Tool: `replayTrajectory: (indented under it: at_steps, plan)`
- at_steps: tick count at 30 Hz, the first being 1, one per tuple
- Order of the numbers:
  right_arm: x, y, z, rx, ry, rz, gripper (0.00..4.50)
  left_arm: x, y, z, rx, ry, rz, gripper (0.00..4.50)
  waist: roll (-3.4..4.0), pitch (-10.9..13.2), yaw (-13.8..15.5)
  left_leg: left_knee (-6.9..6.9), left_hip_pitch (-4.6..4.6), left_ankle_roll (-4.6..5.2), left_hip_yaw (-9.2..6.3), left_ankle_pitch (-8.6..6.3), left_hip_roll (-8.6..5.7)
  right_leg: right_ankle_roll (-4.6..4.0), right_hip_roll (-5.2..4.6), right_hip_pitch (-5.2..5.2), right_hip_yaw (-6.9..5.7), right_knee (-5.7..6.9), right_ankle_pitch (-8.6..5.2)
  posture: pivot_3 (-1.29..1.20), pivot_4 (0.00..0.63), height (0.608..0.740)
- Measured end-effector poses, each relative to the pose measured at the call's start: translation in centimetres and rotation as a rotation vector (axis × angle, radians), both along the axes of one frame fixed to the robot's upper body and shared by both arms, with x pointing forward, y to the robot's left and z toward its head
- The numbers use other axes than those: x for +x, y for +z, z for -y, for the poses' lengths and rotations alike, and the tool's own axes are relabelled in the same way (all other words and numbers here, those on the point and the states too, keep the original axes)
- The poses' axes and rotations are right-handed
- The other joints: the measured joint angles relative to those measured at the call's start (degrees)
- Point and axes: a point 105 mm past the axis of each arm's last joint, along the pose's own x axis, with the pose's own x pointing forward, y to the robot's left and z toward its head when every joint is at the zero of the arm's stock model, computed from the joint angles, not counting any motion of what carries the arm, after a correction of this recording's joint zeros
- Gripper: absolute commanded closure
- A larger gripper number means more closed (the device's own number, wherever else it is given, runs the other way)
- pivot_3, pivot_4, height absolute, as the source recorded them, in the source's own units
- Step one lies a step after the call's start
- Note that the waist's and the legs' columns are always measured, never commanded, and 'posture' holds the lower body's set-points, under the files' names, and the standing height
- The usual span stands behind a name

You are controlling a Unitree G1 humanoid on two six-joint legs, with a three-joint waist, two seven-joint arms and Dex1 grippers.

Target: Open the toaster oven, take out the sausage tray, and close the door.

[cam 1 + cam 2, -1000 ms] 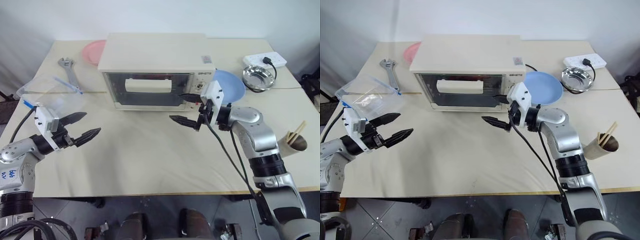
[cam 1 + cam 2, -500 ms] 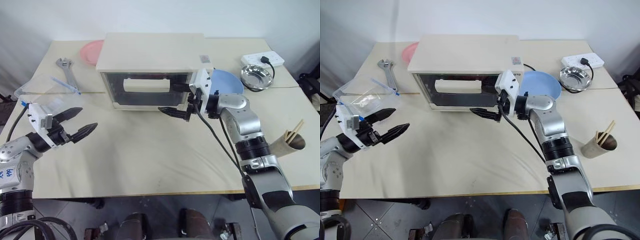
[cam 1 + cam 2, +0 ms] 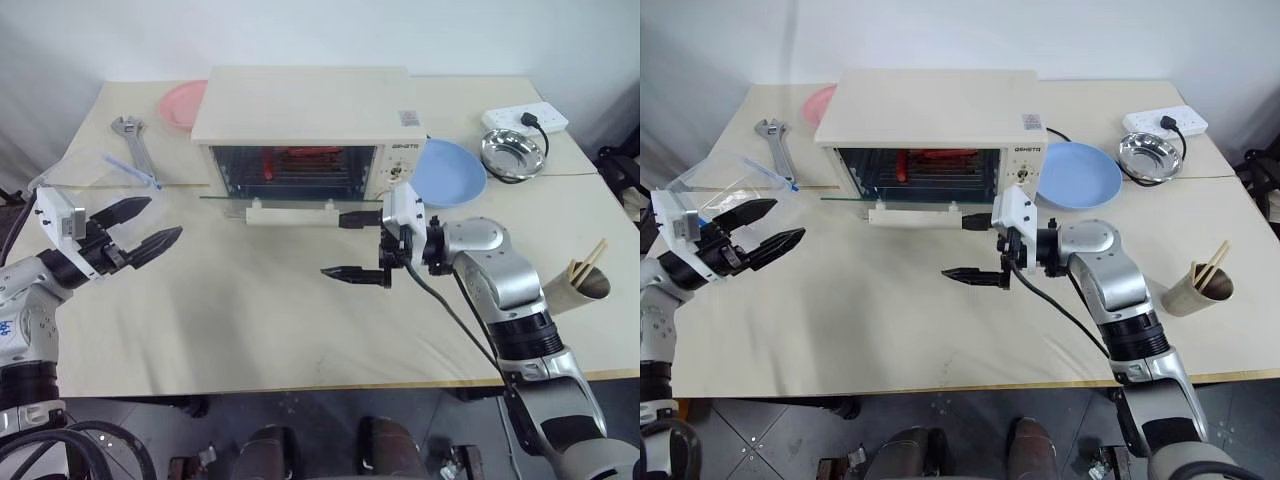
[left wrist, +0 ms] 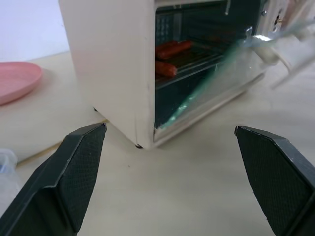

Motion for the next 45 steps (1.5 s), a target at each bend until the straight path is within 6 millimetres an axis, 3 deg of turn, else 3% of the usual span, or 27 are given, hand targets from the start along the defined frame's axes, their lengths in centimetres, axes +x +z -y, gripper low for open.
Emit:
replayTrajectory:
  at_steps: [2, 11, 15, 23, 25, 30, 36, 39, 42, 45]
  plan:
    - [-0.1, -0.3, 0.0, -0.005, -0.003, -0.004, 0.0, 0.4, 0.3, 0.2, -0.008, -0.031, -0.002, 0.63, -0.05, -0.01, 0.03, 0.0, 0.0, 0.0, 0.05, 0.0, 0.0, 0.0, -0.01, 0.0, 0.0, -0.01, 0.0, 0.0, 0.15, 0.74]
    - [-0.2, -0.7, 0.1, -0.003, -0.042, 0.006, 0.0, 2.9, 3.5, 2.7, -0.005, -0.206, 0.051, 3.34, -0.29, -0.03, 0.09, 0.03, -0.01, 0.0, 0.09, 0.0, -0.01, 0.0, 0.01, 0.0, -0.01, -0.02, 0.0, 0.0, 0.15, 0.74]
    - [-0.3, -0.9, 0.1, 0.002, -0.059, 0.005, 0.0, 4.0, 3.4, 4.4, 0.0, -0.289, 0.038, 4.49, -0.32, -0.03, 0.09, 0.03, -0.01, 0.01, 0.1, 0.0, -0.01, 0.0, 0.01, 0.0, -0.01, -0.02, 0.0, 0.0, 0.15, 0.74]
    - [-1.0, -1.5, 0.9, -0.016, -0.127, -0.01, 0.0, 5.4, 1.6, 7.5, 0.068, -0.395, -0.05, 4.49, -0.56, 0.09, 0.14, 0.07, -0.04, 0.02, 0.12, -0.01, -0.01, 0.0, 0.01, 0.0, -0.01, -0.04, 0.0, 0.0, 0.15, 0.74]
    - [-1.3, -2.0, 1.9, -0.053, -0.167, -0.029, 0.0, 5.6, 1.0, 8.0, 0.106, -0.409, -0.077, 4.49, -0.61, 0.11, 0.16, 0.07, -0.05, 0.05, 0.12, -0.02, -0.01, 0.0, 0.01, 0.0, -0.01, -0.04, 0.0, 0.0, 0.15, 0.74]
    - [-3.2, -4.1, 7.2, -0.234, -0.295, -0.132, 0.0, 5.3, -0.4, 8.5, 0.167, -0.471, -0.137, 4.49, -0.83, 0.24, 0.5, 0.21, -0.24, 0.13, 0.1, -0.07, -0.02, 0.01, 0.01, -0.03, -0.07, -0.18, 0.0, 0.0, 0.15, 0.74]
    - [-4.4, -2.7, 10.4, -0.323, -0.339, -0.139, 0.0, 4.6, -2.4, 9.2, 0.344, -0.55, -0.197, 4.49, -0.91, 0.29, 0.15, 0.66, -0.6, 0.19, 0.13, -0.1, 0.01, 0.01, 0.01, -0.26, -0.04, -0.1, 0.01, 0.0, 0.15, 0.74]
    - [-3.1, -0.1, 9.9, -0.271, -0.369, -0.041, 0.0, 4.5, -4.1, 9.1, 0.47, -0.55, -0.239, 4.49, -0.92, 0.29, -0.03, 0.68, -0.61, 0.19, 0.2, -0.1, 0.05, 0.01, 0.01, -0.38, 0.02, 0.02, 0.01, 0.0, 0.15, 0.74]
    - [-0.9, 2.6, 7.8, -0.151, -0.402, 0.065, 0.0, 4.2, -4.8, 9.0, 0.555, -0.56, -0.216, 4.49, -0.95, 0.3, -0.02, 0.69, -0.74, 0.18, 0.27, -0.1, 0.08, -0.01, -0.01, -0.64, 0.04, 0.23, 0.02, 0.0, 0.15, 0.74]
    - [0.2, 2.7, 5.2, -0.152, -0.383, 0.113, 0.0, 4.2, -4.6, 9.0, 0.62, -0.567, -0.159, 4.49, -0.95, 0.29, 0.21, 0.7, -0.81, 0.17, 0.26, -0.11, 0.05, -0.01, -0.06, -0.8, 0.03, 0.44, 0.02, 0.0, 0.15, 0.74]
